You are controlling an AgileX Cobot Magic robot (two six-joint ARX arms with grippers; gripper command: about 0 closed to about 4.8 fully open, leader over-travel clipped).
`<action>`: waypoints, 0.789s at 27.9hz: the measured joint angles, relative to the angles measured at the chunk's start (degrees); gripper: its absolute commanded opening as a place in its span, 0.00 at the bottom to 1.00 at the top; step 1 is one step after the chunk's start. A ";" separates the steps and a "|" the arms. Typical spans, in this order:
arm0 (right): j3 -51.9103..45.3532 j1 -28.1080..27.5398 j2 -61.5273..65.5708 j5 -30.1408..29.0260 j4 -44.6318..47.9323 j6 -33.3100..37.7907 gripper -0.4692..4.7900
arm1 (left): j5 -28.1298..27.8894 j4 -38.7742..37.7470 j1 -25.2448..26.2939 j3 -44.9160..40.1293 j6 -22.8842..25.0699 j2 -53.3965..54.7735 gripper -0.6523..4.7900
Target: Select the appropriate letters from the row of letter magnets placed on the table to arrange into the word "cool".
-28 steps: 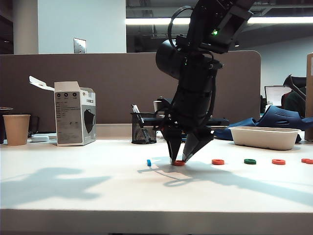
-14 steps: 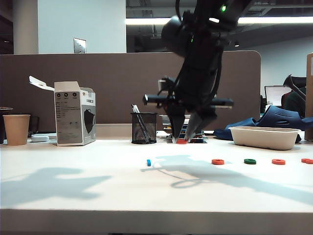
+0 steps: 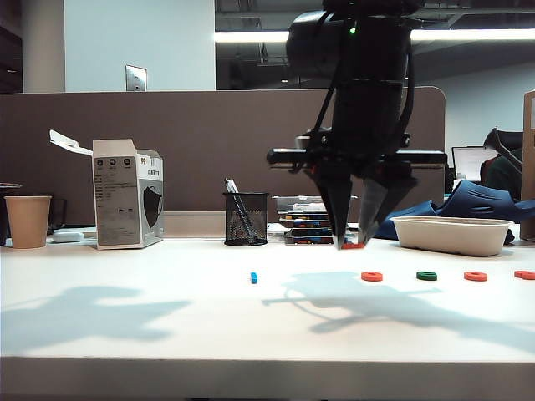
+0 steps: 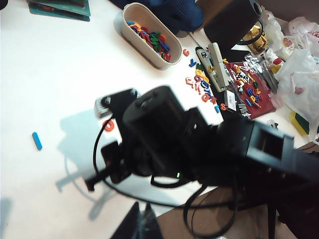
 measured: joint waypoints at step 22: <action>-9.18 6.19 0.02 2.47 8.20 7.17 0.30 | 0.00 0.00 0.00 0.00 0.00 0.00 0.11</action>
